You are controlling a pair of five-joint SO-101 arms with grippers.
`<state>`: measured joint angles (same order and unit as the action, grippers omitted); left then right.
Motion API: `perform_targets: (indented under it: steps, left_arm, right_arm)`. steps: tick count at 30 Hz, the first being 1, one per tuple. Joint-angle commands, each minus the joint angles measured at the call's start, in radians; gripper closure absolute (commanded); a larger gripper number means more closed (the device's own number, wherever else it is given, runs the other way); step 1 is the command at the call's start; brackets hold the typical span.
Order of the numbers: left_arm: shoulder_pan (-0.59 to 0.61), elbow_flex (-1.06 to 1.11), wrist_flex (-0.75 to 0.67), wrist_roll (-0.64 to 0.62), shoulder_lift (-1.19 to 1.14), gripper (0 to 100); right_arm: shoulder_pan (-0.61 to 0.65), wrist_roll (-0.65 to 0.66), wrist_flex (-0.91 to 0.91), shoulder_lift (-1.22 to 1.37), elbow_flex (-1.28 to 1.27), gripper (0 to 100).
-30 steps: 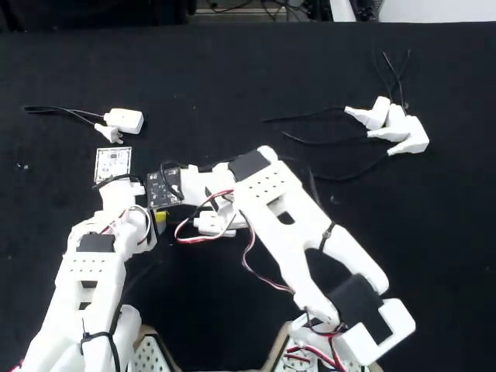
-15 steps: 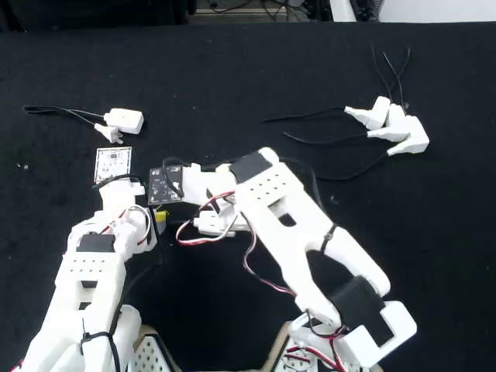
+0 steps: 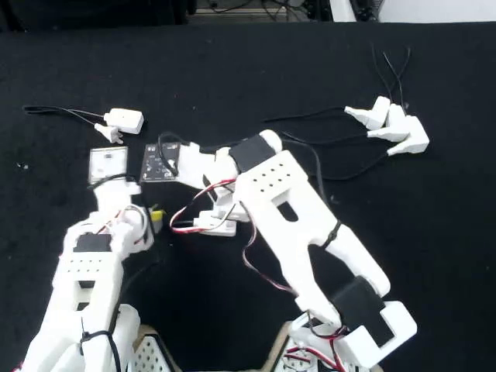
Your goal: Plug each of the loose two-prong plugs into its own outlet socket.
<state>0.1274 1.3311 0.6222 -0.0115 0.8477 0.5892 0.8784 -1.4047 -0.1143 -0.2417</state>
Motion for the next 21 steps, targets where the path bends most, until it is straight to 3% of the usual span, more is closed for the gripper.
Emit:
perform_targets:
  steps: [1,13,21]
  left_arm:
    - [0.108,-0.045,-0.012,-0.049,0.021,76]
    - [0.343,-0.081,-0.017,-0.259,0.021,76]
    - [0.360,-0.085,-0.017,-0.264,0.021,76]
  right_arm:
    - [0.064,-0.064,-0.008,-0.015,0.010,75.5]
    - [0.086,-0.072,0.170,-0.001,-0.133,75.4]
    - [0.081,-0.072,0.172,0.203,-0.053,75.4]
